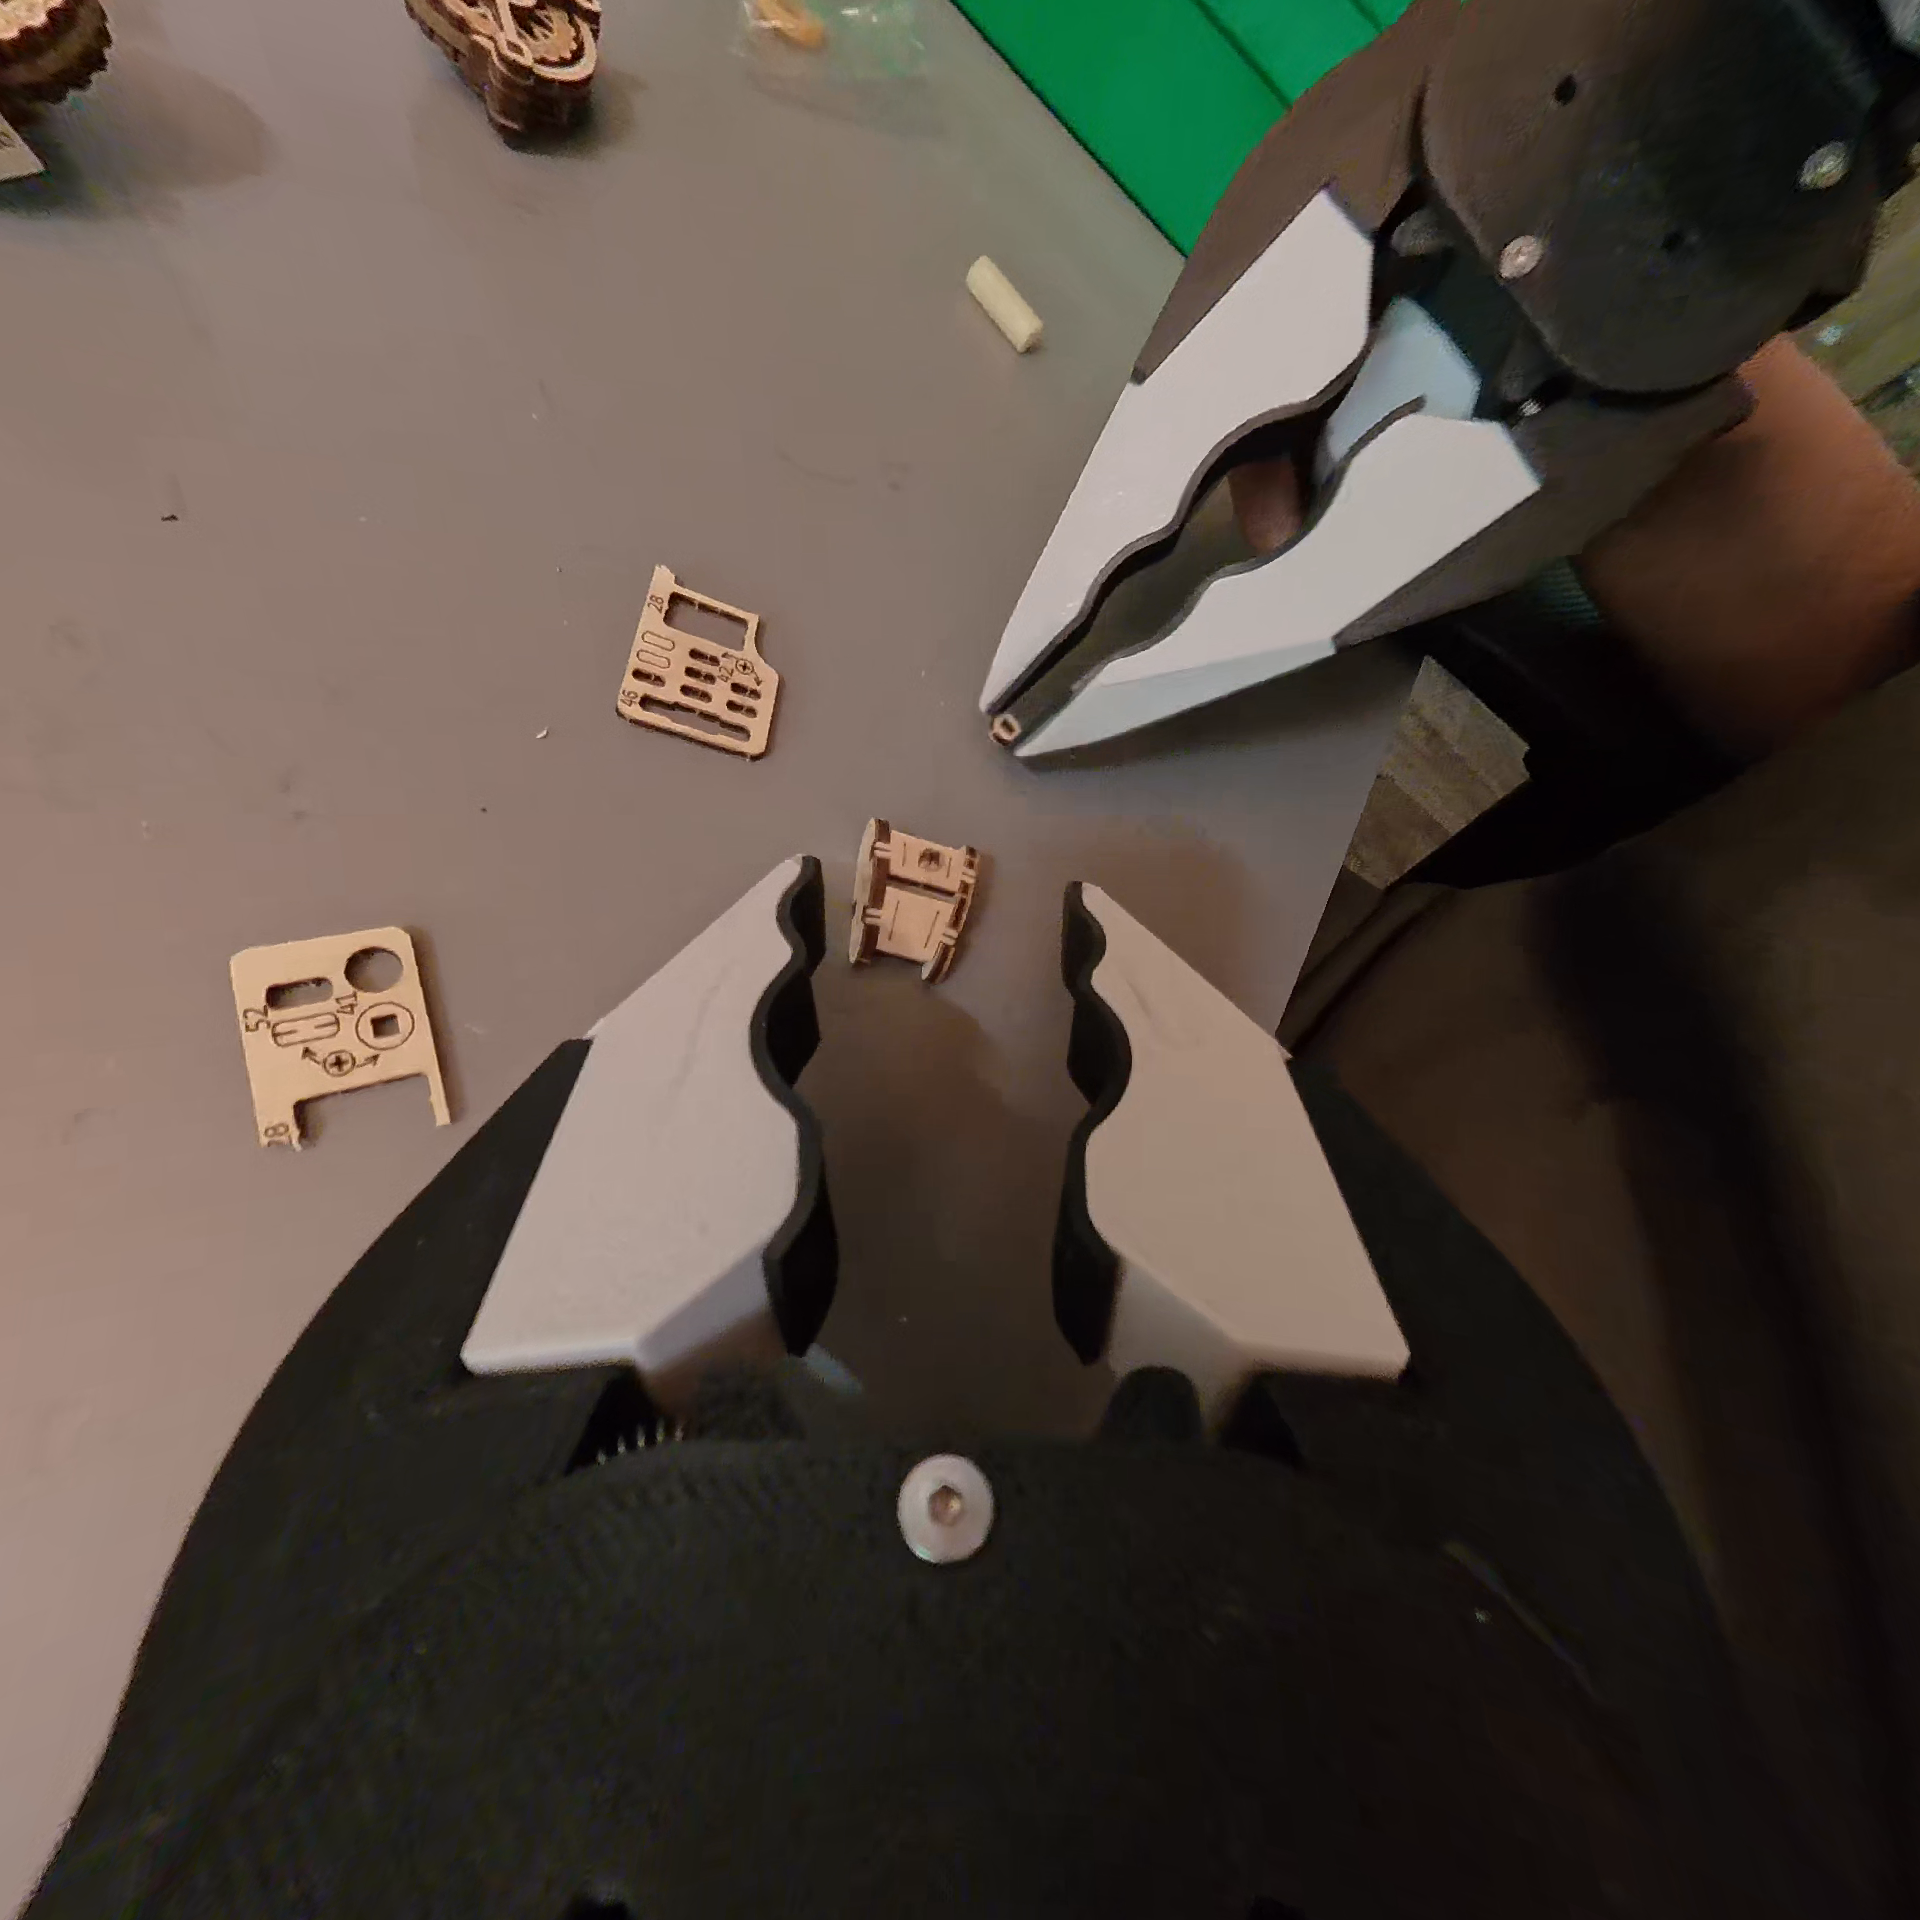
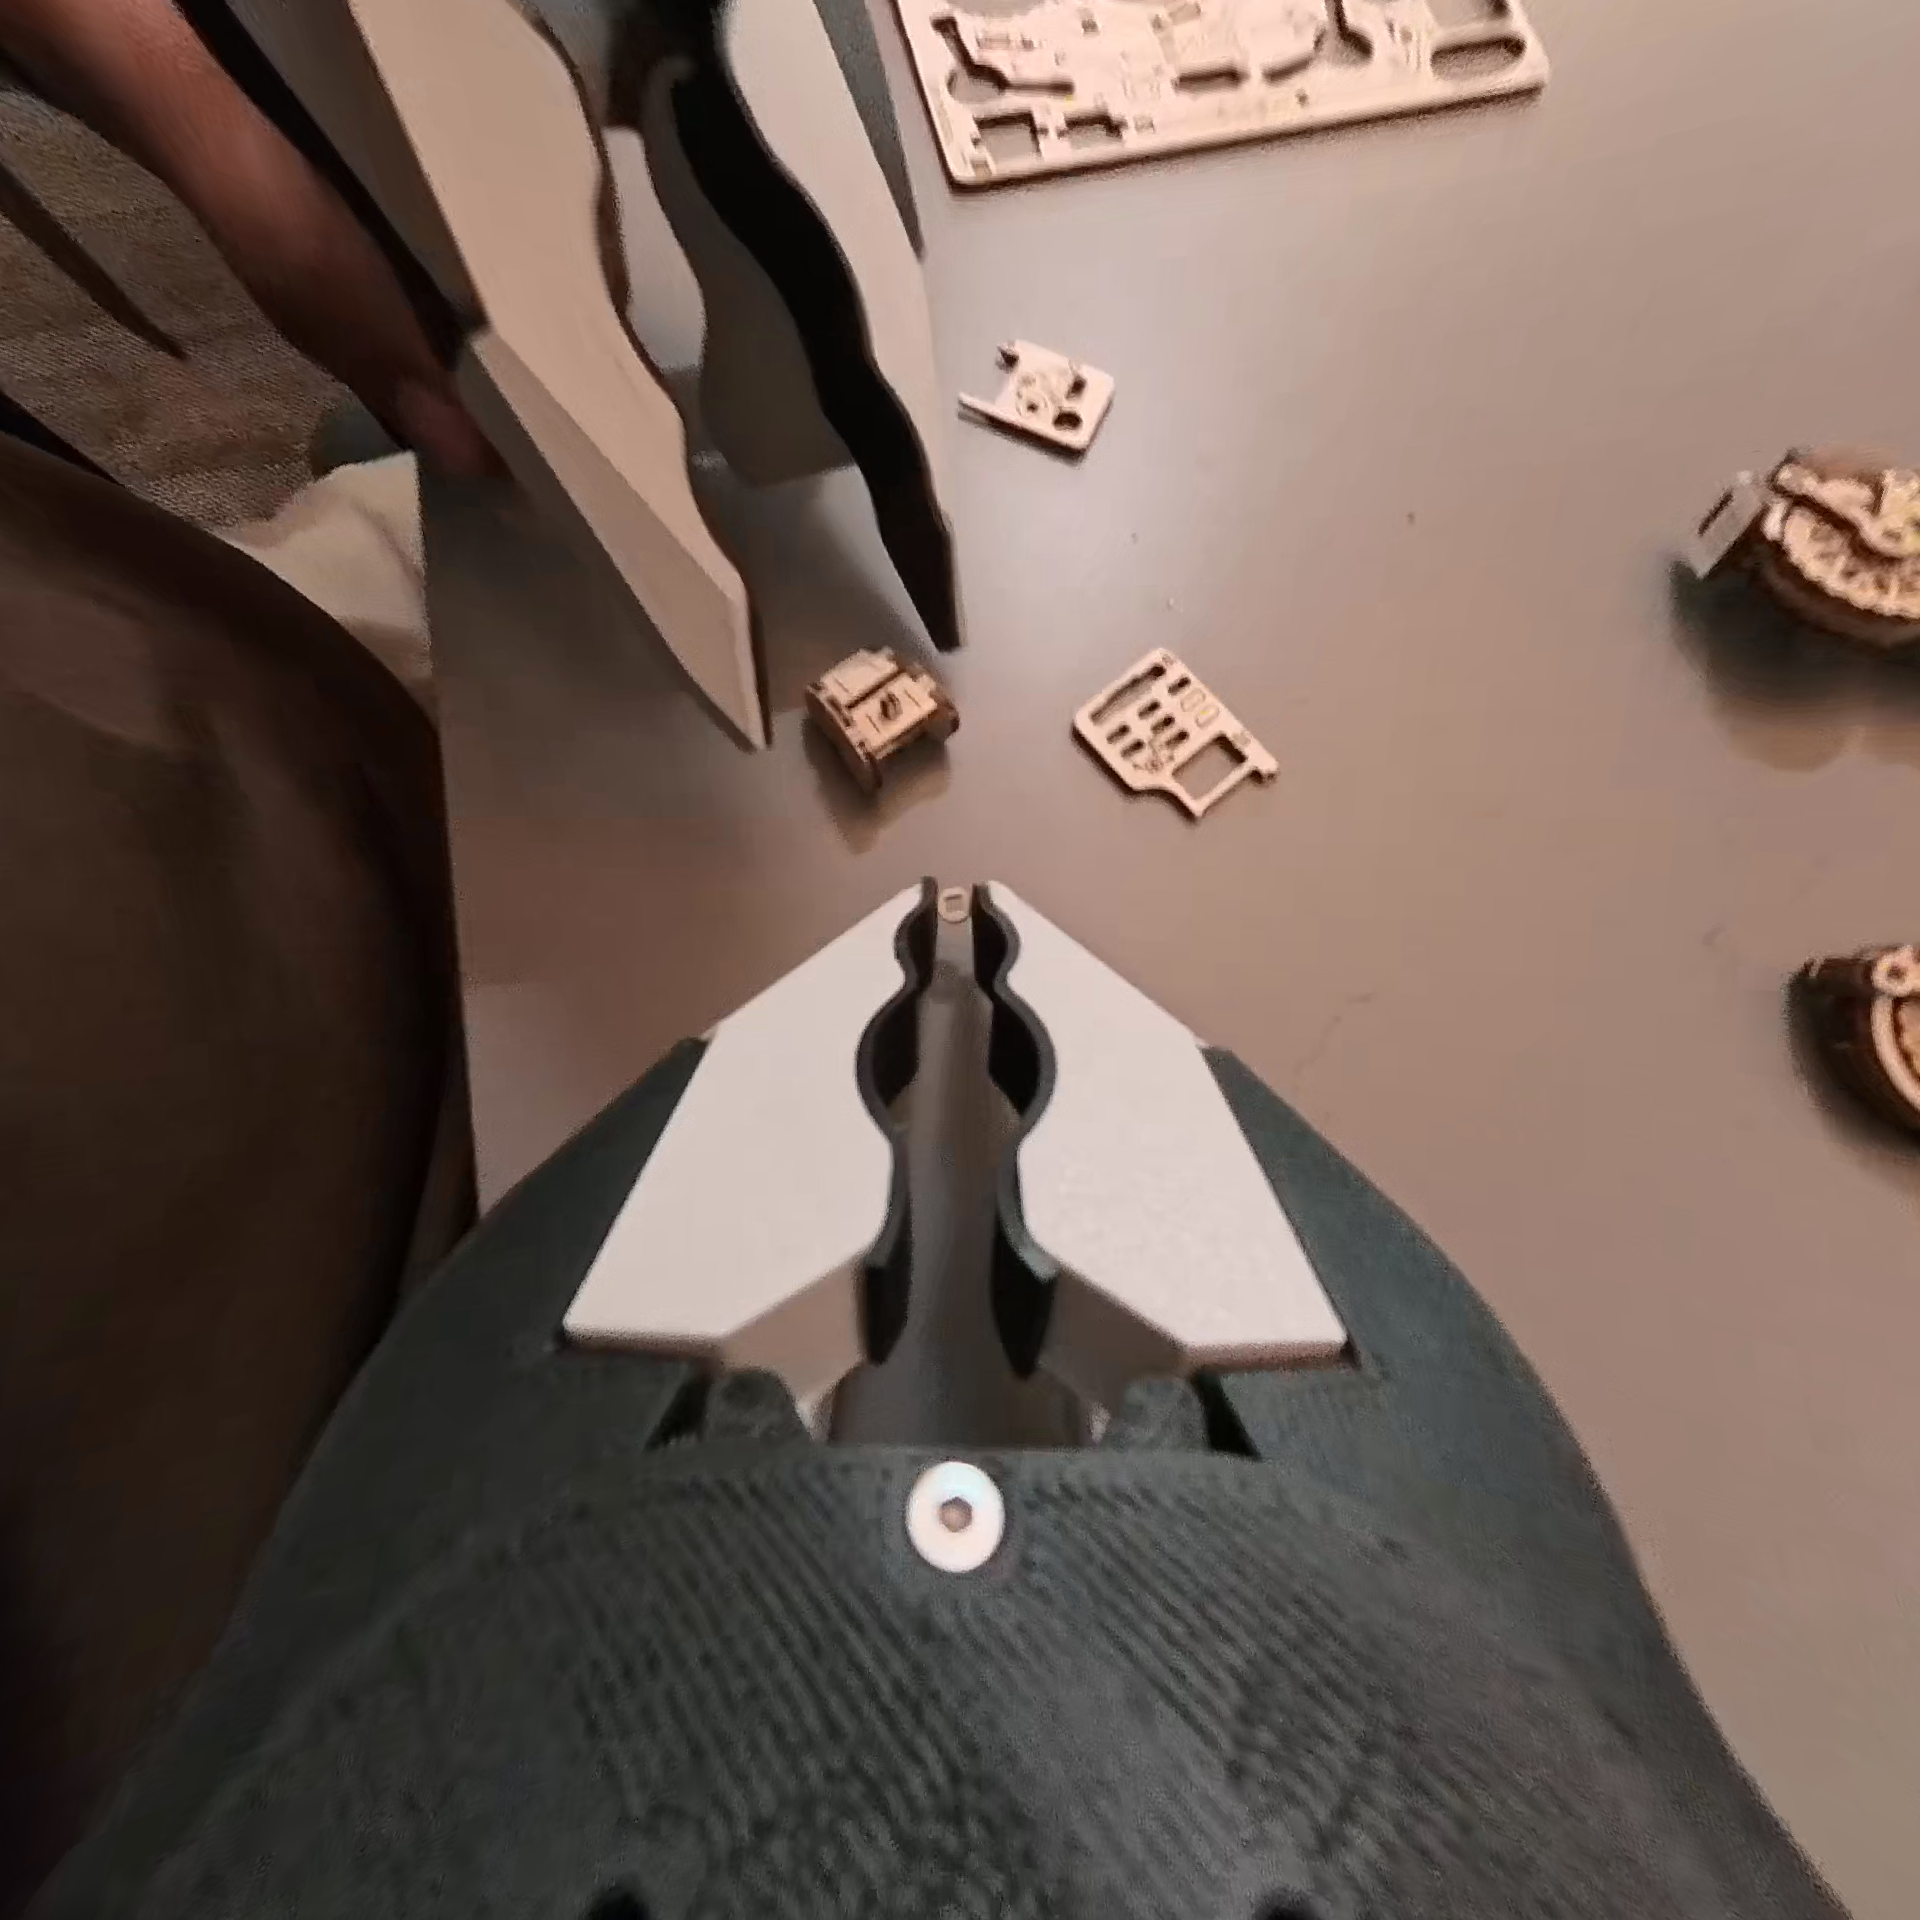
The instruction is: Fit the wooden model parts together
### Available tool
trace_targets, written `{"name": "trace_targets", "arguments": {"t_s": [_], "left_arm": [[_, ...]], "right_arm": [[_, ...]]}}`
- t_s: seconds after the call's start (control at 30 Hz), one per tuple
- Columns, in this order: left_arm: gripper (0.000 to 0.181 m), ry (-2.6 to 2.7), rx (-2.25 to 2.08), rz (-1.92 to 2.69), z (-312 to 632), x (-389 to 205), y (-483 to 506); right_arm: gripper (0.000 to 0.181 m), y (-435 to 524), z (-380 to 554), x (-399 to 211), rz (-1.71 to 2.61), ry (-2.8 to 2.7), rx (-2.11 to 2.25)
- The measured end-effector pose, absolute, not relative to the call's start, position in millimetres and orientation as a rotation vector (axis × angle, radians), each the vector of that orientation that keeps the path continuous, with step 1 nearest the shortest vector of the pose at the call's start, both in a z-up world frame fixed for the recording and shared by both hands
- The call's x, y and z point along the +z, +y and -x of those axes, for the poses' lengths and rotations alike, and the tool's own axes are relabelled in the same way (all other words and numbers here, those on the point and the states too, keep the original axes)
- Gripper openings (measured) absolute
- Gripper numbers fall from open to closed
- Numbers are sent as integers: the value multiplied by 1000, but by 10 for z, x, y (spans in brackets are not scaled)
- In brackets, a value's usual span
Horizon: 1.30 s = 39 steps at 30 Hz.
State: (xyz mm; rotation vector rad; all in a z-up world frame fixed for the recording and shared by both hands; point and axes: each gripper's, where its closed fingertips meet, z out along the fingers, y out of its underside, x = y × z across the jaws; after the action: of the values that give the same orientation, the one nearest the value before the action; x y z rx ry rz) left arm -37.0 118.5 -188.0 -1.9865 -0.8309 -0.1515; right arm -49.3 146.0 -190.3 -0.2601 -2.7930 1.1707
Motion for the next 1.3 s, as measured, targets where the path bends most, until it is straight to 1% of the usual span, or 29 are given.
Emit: {"name": "trace_targets", "arguments": {"t_s": [0.03,0.27,0.33,0.43,0.47,0.73,1.3], "left_arm": [[45,-830,-139,2003,370,-1897,1193],[42,-819,-1,2118,416,-2003,1222],[36,-807,23,2138,416,-2015,1228],[22,-794,33,2156,403,-2029,1234],[21,-793,35,2159,401,-2031,1235],[21,-797,19,2154,400,-2032,1237],[20,-792,25,2159,396,-2033,1238]], "right_arm": [[5,1434,490,-1865,230,-2787,1181],[5,1221,447,-1700,-26,-2817,1177],[5,1164,440,-1717,-110,-2843,1153],[5,1109,439,-1785,-224,-2891,1106],[5,1099,448,-1808,-256,-2903,1086],[5,1084,411,-1819,-420,-2974,1022],[5,1079,386,-1879,-502,-3064,928]]}}
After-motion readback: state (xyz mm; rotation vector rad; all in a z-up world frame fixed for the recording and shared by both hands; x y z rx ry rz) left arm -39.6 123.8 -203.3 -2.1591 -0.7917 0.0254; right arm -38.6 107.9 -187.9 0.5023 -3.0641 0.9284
